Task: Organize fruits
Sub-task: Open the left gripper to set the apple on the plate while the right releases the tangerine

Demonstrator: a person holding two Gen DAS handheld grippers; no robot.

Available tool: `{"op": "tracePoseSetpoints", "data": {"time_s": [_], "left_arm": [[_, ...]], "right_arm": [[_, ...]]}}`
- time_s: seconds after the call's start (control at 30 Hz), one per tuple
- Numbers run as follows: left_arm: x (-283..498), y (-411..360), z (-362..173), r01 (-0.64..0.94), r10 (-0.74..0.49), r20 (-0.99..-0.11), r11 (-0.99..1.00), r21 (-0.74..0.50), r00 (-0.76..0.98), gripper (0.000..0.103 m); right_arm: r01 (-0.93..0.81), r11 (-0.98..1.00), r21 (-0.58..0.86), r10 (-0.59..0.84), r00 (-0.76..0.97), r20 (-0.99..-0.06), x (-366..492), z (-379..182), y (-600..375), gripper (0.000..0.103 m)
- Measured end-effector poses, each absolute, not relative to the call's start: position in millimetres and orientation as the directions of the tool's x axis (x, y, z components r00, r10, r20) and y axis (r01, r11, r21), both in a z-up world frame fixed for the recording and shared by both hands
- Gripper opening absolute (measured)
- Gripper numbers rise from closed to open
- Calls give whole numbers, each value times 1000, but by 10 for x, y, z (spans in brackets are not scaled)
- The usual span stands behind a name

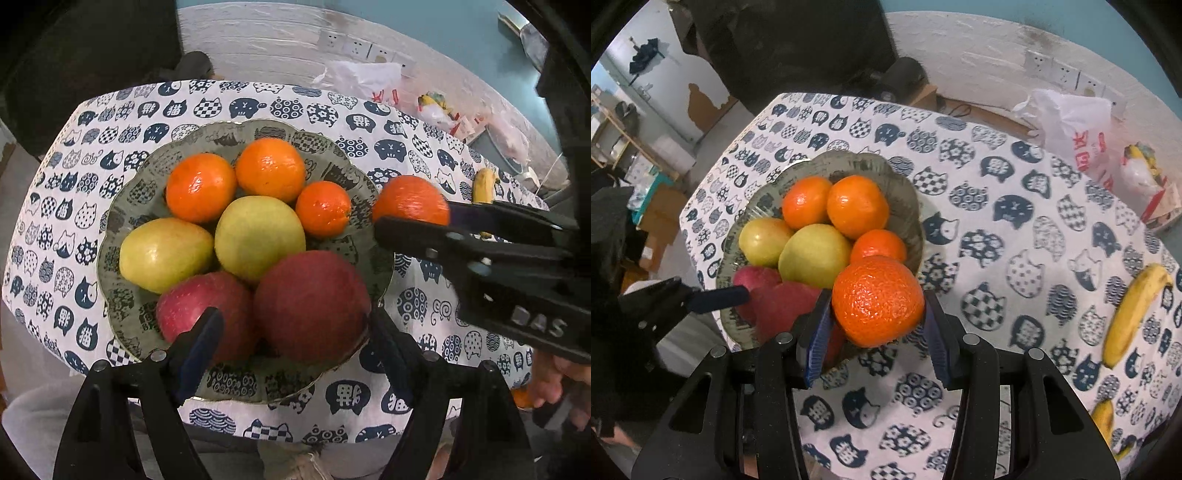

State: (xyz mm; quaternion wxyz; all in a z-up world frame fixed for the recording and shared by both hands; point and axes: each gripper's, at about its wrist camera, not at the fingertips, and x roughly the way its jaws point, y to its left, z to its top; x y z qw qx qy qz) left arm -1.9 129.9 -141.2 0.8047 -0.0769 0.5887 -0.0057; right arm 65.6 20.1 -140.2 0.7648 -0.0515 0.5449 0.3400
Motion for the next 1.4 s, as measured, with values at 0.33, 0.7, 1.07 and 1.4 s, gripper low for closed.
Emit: {"op": "tracePoseSetpoints", "data": {"time_s": [0.33, 0.7, 1.07, 1.4], "left_arm": [[-119, 1548, -1351, -139, -115, -935, 976, -169, 335, 86], [-122, 1614, -1352, -152, -94, -933, 976, -155, 348, 87], [-80, 1639, -1319, -176, -55, -932, 976, -125, 359, 87], [-33, 1438, -1224, -145, -59, -926, 982, -121, 373, 87]], "right_arm": [[-586, 756, 290, 449, 142, -882, 650, -1556, 434, 48], [-562, 774, 292, 439, 142, -887, 692, -1576, 412, 59], [-607, 776, 173, 394, 252, -884, 528, -1214, 355, 63], [-606, 789, 105, 360, 316, -878, 383, -964, 70, 63]]}}
